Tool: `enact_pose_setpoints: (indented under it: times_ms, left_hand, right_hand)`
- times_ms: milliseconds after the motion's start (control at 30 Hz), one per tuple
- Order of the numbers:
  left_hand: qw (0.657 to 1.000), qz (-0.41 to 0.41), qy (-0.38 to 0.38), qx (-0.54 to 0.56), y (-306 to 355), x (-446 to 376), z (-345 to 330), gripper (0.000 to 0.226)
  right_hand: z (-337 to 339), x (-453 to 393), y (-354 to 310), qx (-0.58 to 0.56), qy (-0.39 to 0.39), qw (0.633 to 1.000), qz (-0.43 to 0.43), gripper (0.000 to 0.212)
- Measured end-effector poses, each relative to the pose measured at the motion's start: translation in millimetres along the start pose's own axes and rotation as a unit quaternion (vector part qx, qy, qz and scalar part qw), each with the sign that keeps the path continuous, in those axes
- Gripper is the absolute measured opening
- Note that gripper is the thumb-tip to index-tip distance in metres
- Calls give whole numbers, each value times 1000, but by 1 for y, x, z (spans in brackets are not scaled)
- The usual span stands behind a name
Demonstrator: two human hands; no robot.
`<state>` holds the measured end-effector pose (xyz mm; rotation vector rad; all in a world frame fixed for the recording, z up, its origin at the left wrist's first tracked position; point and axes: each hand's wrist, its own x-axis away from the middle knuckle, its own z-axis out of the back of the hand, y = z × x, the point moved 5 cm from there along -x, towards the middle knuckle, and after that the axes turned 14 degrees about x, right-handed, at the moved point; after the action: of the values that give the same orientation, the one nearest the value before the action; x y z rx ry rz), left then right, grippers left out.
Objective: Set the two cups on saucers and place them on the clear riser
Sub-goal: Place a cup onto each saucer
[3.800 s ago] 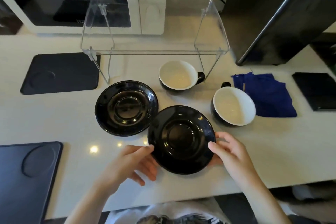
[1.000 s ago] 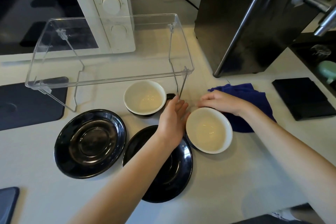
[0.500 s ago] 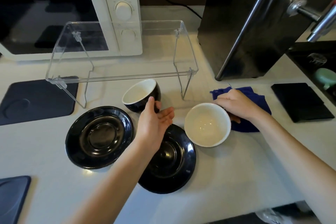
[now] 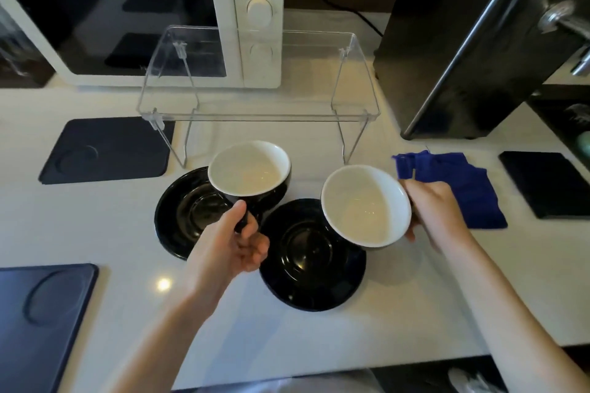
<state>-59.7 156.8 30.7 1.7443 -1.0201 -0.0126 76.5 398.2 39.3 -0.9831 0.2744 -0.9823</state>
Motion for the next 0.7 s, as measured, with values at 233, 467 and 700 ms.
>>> enact_pose_setpoints:
  times_ms: [233, 467, 700]
  left_hand:
    - [996, -5, 84, -22, 1, -2, 52, 52]
    - [995, 28, 96, -26, -4, -6, 70, 51]
    - [996, 29, 86, -15, -7, -3, 71, 47]
  right_hand:
    - [-37, 14, -4, 20, -31, 999, 29, 34]
    - [-58, 18, -5, 72, -42, 994, 67, 35]
    - [-59, 19, -2, 87, -39, 991, 89, 40]
